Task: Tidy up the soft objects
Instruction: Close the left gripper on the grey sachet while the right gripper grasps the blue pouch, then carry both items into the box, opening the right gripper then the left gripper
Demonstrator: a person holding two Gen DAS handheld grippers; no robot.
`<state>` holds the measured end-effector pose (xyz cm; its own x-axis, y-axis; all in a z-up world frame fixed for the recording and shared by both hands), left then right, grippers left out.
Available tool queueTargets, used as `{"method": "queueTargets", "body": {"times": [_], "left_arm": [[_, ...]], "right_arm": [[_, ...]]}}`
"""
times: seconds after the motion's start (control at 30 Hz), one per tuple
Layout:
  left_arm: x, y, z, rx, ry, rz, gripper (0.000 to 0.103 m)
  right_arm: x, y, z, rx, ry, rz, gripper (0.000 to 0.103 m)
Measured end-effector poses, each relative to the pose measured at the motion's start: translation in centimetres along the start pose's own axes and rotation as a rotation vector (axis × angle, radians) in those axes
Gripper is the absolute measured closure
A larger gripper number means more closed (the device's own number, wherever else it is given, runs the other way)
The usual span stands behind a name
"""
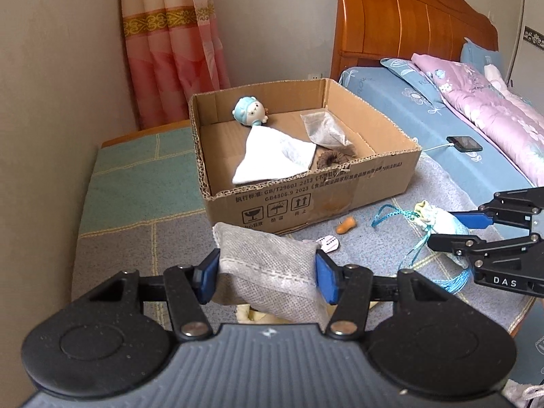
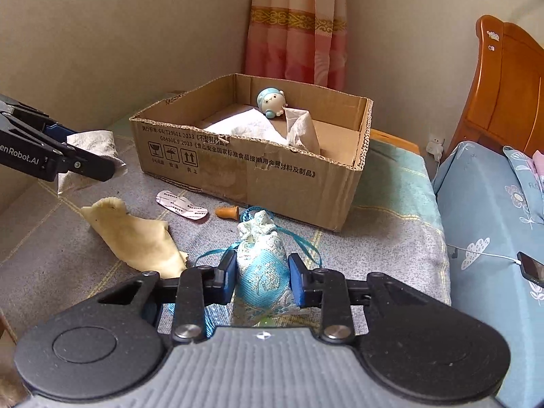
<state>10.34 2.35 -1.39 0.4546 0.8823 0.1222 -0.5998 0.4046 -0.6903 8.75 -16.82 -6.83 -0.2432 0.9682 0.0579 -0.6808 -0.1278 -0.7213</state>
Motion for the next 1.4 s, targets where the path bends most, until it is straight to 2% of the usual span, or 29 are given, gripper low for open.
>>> {"method": "queueTargets", "body": {"times": [0.4, 0.77, 0.9, 1.03, 1.3, 1.37, 1.4], "left_arm": [[-1.3, -0.6, 1.7, -0.057, 0.028, -0.044, 0.047], [-0.7, -2.4, 2.3, -0.116, 0.033, -0.084, 0.047], [-0.4, -3.4, 2.2, -0.142, 0.041, -0.082, 0.047], [-0.2, -3.8, 1.4, -0.132, 0.043, -0.081, 0.047], [0.6, -4.8, -0.4, -0.121, 0.049, -0.048, 0.047], [0.7, -5.1, -1.0, -0.119, 0.051, -0.045, 0.047], [0.8, -5.3, -1.2, -0.117, 0.051, -0.046, 0.047]], "right_arm": [[0.4, -2.6, 3.9, -0.050, 0.001, 0.065, 0.067], [0.2, -9.8, 4.5, -0.146, 0.023, 0.113, 0.067], [-0.4, -13.0, 3.2, -0.178, 0.049, 0.106, 0.066], [-0.9, -16.0, 1.0, -0.194, 0.071, 0.106, 0.066], [-2.5, -20.3, -5.4, -0.159, 0.091, 0.077, 0.065], [-2.8, -20.9, -6.9, -0.143, 0.087, 0.060, 0.059], [-3.0, -21.1, -7.5, -0.138, 0.084, 0.051, 0.046]]}}
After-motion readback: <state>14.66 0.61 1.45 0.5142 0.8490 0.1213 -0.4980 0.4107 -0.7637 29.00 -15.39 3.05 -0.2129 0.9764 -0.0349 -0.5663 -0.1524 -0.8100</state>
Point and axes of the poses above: each gripper's, at about its wrist camera, not at the fingertips, and z roughly against the way its jaws point, x to its left, y to its underside, the point moved 4 cm from there along -z, roughly the way its jaws point, and after that the axes turned 10 degrees about -z, right-handed, at the moved point
